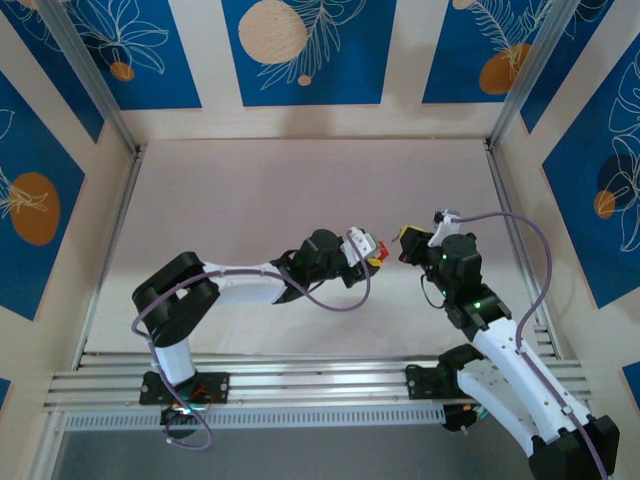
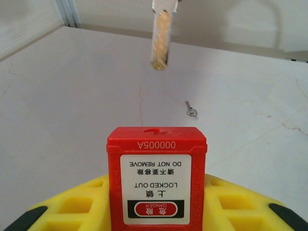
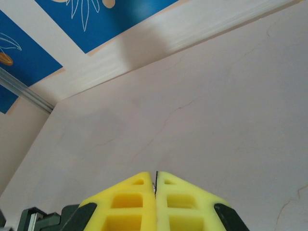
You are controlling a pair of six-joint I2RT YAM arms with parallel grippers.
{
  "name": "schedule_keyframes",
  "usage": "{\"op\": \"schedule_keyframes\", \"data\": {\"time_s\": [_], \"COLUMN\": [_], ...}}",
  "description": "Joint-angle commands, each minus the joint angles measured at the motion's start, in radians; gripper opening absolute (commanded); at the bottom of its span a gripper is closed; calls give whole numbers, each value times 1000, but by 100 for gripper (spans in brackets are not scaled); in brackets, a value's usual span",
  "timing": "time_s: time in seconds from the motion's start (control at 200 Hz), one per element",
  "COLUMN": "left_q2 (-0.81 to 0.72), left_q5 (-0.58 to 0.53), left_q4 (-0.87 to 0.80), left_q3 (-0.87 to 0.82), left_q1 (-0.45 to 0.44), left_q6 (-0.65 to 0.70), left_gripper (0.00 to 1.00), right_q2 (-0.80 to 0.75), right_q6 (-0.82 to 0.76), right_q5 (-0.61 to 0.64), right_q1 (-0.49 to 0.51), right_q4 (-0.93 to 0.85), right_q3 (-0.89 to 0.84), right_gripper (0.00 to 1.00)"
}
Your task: Unlock with the key
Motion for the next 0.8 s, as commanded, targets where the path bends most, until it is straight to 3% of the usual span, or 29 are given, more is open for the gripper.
{"op": "schedule_keyframes", "data": {"time_s": [0.0, 0.31, 0.795], "left_q2": [-41, -40, -21], "left_q5": [30, 24, -1], "left_q4": [74, 144, 172], "left_q3": [-20, -53, -46], "left_q1": [-14, -37, -37], "left_q6": [27, 83, 86], "left_gripper": [33, 34, 29], "right_q2": [-5, -65, -89], "right_q6": [30, 54, 30], "right_q5": [-78, -146, -128], "right_q1": [-35, -38, -8], "right_q4": [34, 19, 4], "right_q3": [10, -30, -68], "right_gripper": [0, 0, 0]}}
